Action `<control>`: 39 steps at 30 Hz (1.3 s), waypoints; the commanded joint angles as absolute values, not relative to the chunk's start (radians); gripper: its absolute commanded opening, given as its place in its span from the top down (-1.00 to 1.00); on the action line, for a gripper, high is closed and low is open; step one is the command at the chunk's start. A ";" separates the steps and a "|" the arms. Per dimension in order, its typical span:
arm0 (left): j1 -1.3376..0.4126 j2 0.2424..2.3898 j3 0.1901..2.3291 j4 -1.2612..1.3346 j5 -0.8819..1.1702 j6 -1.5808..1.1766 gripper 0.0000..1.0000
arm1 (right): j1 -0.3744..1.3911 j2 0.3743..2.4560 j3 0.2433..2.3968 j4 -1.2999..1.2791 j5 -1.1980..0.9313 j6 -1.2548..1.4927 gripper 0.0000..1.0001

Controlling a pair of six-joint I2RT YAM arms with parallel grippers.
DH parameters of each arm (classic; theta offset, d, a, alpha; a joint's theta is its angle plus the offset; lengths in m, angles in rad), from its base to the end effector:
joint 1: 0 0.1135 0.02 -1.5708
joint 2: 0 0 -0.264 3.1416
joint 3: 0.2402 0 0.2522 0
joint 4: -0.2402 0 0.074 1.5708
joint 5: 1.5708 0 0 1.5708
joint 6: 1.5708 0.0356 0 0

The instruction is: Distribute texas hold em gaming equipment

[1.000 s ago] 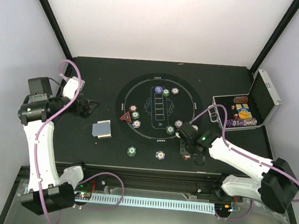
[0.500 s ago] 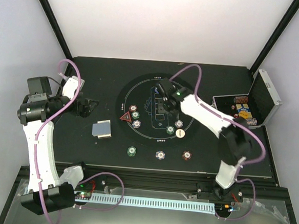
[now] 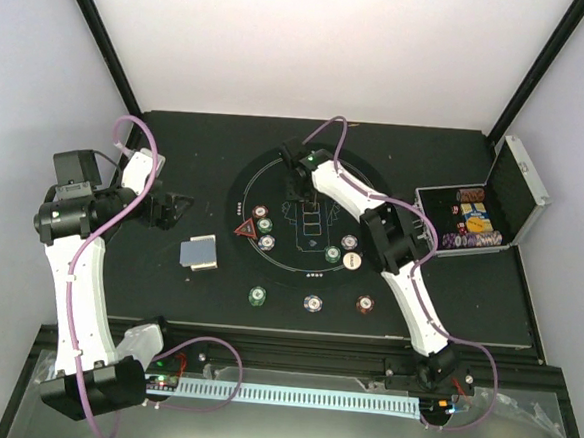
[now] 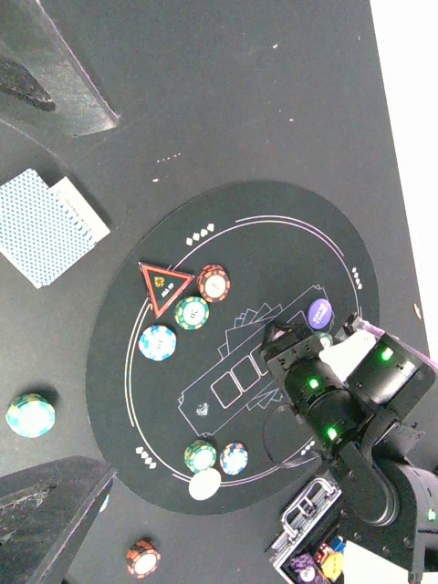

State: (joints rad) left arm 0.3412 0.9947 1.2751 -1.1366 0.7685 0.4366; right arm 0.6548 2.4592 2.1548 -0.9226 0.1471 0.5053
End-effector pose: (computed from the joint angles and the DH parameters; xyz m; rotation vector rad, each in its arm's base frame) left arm 0.1593 0.0303 0.3851 0.4295 2.1458 -0.5033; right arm 0.4104 0.3085 0.1610 -0.1717 2.7679 0.0929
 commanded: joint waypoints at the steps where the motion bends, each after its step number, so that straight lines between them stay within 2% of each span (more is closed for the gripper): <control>1: 0.345 0.991 1.288 -1.149 0.785 0.454 -0.98 | 0.635 2.484 2.240 -0.955 0.134 0.498 0.43; 25: 0.345 1.007 1.300 -1.133 0.760 0.457 -0.98 | 0.578 2.626 2.392 -0.949 0.083 0.511 0.41; 39: 0.345 1.033 1.293 -1.101 0.737 0.452 -0.98 | 0.529 2.690 2.460 -0.855 0.048 0.538 0.35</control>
